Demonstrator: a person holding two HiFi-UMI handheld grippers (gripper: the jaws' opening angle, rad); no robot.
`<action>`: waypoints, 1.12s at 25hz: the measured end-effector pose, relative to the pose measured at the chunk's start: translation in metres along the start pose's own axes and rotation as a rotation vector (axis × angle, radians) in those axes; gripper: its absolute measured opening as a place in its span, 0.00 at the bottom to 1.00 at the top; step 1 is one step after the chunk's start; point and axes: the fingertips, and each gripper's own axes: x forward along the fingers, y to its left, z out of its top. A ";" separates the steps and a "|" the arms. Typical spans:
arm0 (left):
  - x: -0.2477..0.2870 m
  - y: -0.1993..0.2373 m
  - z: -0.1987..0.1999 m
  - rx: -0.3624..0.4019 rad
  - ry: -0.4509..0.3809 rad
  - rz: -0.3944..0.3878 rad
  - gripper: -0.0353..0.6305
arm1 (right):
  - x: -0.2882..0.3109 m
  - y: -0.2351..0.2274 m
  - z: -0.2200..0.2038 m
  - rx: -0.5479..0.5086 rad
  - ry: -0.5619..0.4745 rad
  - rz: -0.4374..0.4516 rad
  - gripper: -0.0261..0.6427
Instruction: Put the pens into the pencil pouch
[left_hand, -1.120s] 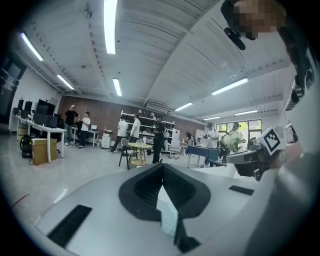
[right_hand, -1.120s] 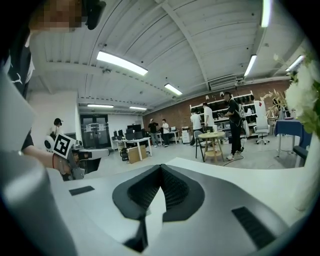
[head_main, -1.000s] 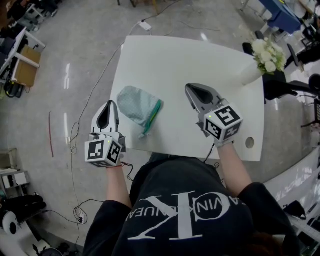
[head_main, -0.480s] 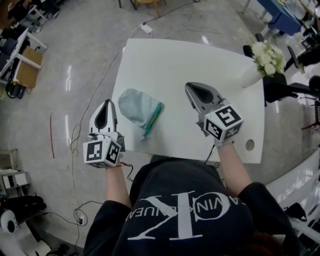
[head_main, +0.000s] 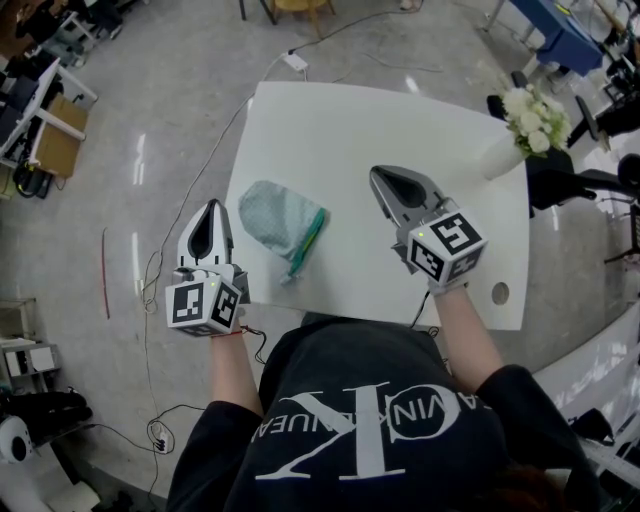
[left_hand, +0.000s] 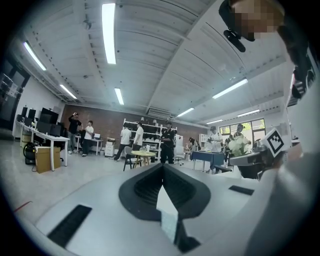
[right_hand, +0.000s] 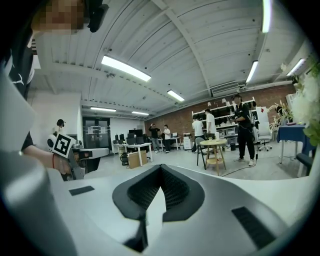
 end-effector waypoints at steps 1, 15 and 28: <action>0.000 0.000 0.000 0.000 -0.001 0.000 0.06 | 0.000 0.000 0.000 0.000 -0.001 0.000 0.05; -0.004 0.000 0.004 0.007 -0.009 0.000 0.06 | -0.003 0.003 0.003 0.002 -0.015 -0.004 0.05; -0.005 0.001 0.003 0.005 -0.005 -0.004 0.06 | -0.004 0.005 0.000 -0.002 -0.010 -0.009 0.05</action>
